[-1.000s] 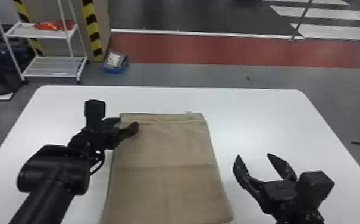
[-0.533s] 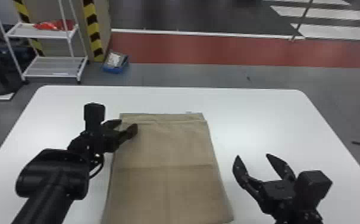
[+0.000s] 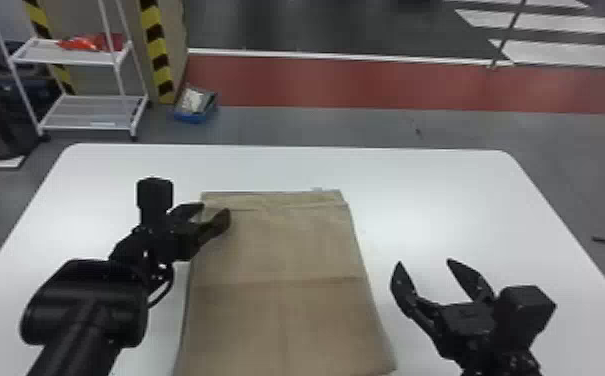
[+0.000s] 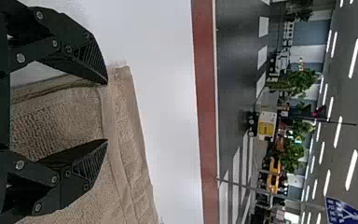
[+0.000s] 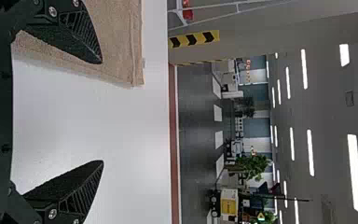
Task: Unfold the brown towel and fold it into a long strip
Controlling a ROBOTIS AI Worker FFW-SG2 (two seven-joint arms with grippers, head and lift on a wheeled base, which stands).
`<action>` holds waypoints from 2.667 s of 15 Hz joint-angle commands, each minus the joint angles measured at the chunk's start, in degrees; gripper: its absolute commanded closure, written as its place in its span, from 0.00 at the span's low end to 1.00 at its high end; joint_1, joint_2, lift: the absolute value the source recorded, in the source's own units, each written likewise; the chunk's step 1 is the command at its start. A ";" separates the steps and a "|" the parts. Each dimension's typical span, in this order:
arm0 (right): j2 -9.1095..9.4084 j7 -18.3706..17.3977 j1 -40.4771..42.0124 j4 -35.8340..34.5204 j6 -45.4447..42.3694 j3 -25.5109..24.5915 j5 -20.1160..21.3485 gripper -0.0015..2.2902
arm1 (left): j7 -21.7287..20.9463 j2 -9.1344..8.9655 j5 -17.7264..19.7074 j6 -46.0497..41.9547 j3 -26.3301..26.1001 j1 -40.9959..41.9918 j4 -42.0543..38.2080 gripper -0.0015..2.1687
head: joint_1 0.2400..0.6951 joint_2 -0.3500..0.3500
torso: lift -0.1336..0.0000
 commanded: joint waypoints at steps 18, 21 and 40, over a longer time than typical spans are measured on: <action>0.17 0.00 -0.73 0.81 0.61 0.25 0.00 0.06 | -3.16 0.09 -1.40 9.94 0.25 11.14 -20.19 0.93 | 1.00 0.36 | 0.28; 0.17 0.00 -0.82 0.90 0.43 -0.01 0.00 0.06 | -3.95 0.35 -1.23 18.91 -3.70 22.30 -44.36 0.93 | 1.00 0.34 | 0.28; 0.17 7.30 0.59 -6.05 3.42 -2.56 12.13 0.05 | -0.18 3.34 0.70 15.04 -11.35 36.10 -56.58 0.02 | 1.00 0.00 | 0.28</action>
